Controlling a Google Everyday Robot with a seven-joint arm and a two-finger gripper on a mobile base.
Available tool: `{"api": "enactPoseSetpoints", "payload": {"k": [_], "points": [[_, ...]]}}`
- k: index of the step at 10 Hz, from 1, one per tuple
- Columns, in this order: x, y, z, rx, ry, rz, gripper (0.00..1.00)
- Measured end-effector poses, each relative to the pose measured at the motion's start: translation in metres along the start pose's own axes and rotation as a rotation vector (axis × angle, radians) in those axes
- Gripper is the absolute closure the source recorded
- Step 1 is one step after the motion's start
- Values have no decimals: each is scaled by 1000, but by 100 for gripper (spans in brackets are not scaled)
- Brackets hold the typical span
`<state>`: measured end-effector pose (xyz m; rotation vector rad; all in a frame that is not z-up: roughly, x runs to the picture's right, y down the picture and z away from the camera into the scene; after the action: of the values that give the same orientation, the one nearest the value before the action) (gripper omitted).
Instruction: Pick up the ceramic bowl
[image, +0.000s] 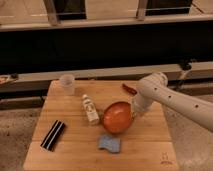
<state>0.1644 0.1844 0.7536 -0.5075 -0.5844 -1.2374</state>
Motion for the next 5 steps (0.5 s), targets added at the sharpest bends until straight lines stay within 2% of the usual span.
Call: {"api": "enactPoseSetpoints", "payload": {"k": [5], "points": [[-2, 0, -10, 24, 6, -8, 100]]}}
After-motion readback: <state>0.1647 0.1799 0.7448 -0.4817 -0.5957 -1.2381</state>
